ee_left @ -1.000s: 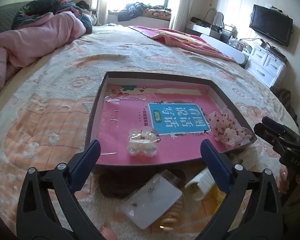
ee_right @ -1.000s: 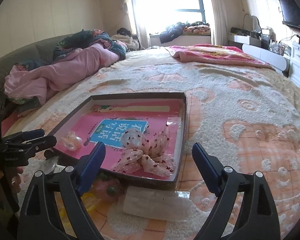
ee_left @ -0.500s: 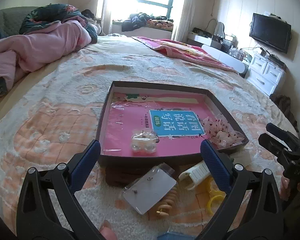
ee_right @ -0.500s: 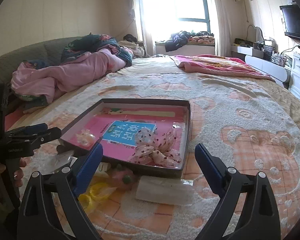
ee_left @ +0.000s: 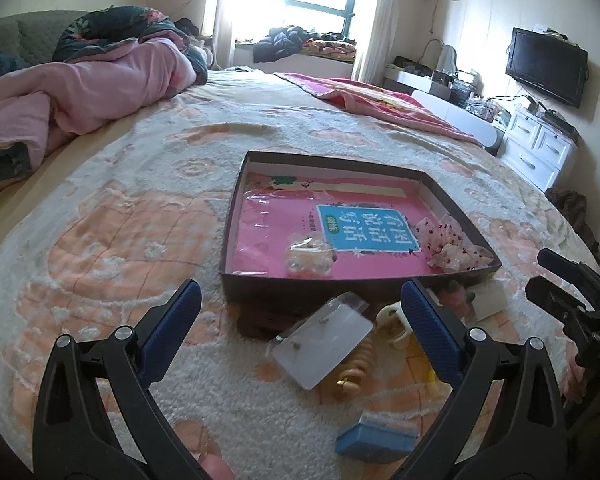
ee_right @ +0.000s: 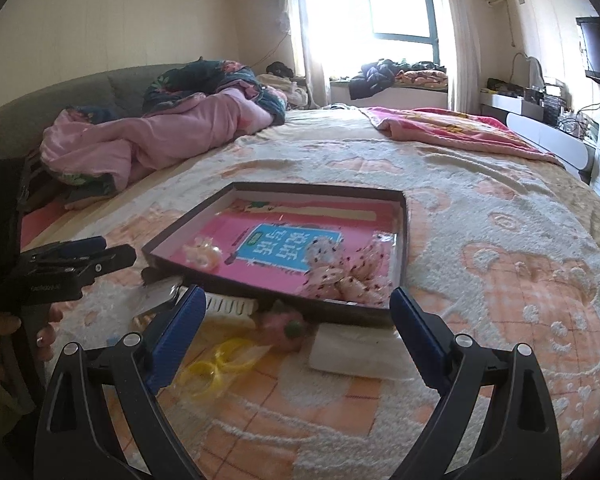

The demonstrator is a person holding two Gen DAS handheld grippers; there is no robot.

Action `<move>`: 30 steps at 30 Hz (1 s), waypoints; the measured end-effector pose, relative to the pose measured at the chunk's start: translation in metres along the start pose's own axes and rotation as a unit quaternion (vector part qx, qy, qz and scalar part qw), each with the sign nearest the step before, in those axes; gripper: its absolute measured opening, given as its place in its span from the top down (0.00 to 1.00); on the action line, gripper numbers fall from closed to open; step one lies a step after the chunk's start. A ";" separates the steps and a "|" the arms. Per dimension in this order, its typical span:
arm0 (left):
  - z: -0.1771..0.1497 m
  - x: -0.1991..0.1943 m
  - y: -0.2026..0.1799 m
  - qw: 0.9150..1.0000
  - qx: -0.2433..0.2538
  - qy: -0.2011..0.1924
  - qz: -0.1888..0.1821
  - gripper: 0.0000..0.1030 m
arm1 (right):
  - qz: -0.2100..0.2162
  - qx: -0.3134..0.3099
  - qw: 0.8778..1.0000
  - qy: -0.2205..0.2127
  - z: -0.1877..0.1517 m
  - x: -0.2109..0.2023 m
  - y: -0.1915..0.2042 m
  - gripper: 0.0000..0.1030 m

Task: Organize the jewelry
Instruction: 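Open both tools and pull them back out of the tray, then grasp the clear studded plastic card with the left tool while the right tool grasps the yellow hair-tie bag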

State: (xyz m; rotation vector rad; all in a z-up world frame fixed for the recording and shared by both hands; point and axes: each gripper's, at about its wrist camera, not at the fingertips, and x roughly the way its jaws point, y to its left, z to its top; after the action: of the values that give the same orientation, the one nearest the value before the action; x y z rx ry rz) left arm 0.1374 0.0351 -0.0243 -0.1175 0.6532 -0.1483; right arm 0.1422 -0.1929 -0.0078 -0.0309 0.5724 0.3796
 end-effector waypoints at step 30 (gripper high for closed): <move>-0.028 0.026 0.006 0.997 0.024 0.072 -0.028 0.13 | 0.034 -0.030 0.996 0.072 -0.034 0.026 0.041 0.12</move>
State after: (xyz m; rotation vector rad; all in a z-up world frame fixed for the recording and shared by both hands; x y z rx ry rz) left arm 0.1413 0.0348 -0.0627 -0.0803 0.7899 -0.2284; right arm 0.1299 -0.1500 -0.0470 -0.0978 0.7060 0.4628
